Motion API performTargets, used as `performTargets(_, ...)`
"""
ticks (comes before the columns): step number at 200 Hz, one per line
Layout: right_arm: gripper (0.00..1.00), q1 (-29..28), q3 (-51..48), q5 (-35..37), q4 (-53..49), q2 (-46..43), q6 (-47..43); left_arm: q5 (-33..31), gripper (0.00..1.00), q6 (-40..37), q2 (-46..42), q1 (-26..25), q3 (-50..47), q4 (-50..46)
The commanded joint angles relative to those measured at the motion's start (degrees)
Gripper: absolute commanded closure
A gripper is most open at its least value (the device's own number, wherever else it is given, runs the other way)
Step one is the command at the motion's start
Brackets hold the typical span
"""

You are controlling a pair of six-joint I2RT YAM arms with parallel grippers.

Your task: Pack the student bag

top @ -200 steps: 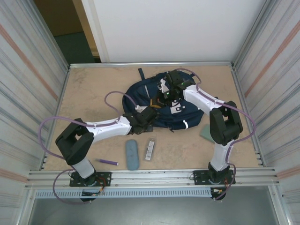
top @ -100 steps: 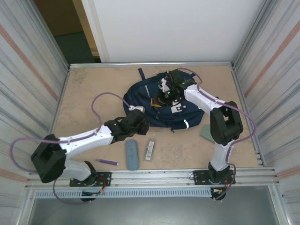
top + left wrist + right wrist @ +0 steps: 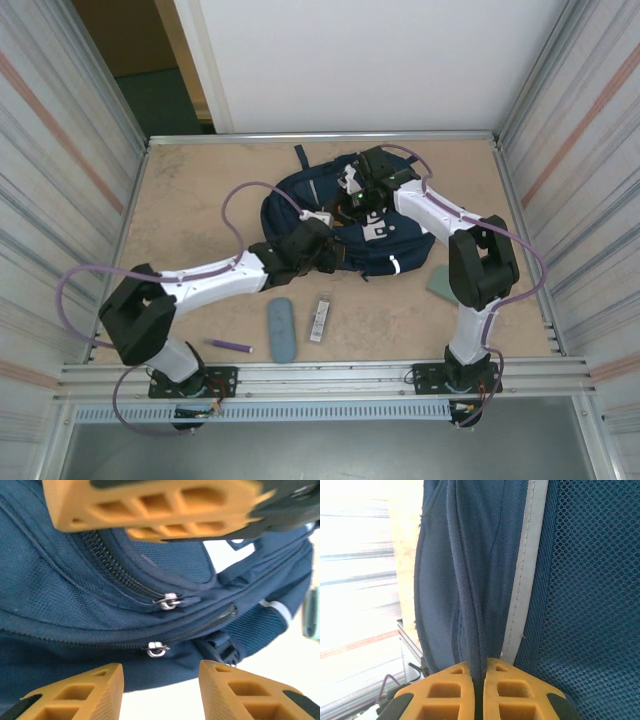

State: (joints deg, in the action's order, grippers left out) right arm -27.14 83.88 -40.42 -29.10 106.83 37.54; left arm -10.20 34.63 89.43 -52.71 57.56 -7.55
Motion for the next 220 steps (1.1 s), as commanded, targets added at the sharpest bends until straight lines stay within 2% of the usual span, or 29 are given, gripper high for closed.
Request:
performTargets(1, 0.94, 0.32, 0.17, -4.24, 1.57, -2.79, 1.88, -3.79, 0.57, -0.84, 1.11, -0.45, 2.47, 0.06)
performTargets(65, 0.94, 0.25, -0.58, -5.09, 2.57, -2.68, 2.87, -5.38, 0.64, -3.34, 6.2, -0.41, 2.91, 4.18)
performTargets(110, 0.95, 0.29, -0.72, -5.2, 2.43, -2.71, 2.82, -6.65, 0.81, -6.03, 6.69, -0.49, 2.07, 4.52)
performTargets(149, 0.95, 0.81, 0.65, -0.54, -1.92, -2.43, -1.24, -7.9, 0.98, -9.73, 1.19, -0.21, -0.42, 3.47)
performTargets(159, 0.95, 0.85, 1.03, 2.05, -3.7, -2.52, -3.39, -7.76, 1.0, -10.49, -0.46, 0.49, -1.61, 3.21)
performTargets(181, 0.95, 1.18, 2.27, 5.92, -7.09, -2.24, -7.21, -4.69, 1.0, -11.09, -5.06, 3.75, -4.49, 2.04)
performTargets(205, 0.95, 1.73, 2.54, 6.53, -8.14, -2.47, -9.75, -0.52, 1.0, -12.64, -9.41, 7.94, -8.81, 2.87)
performTargets(220, 0.96, 1.63, 2.52, 8.39, -8.7, -2.86, -12.02, 5.82, 1.0, -11.72, -11.47, 12.02, -11.07, 3.8)
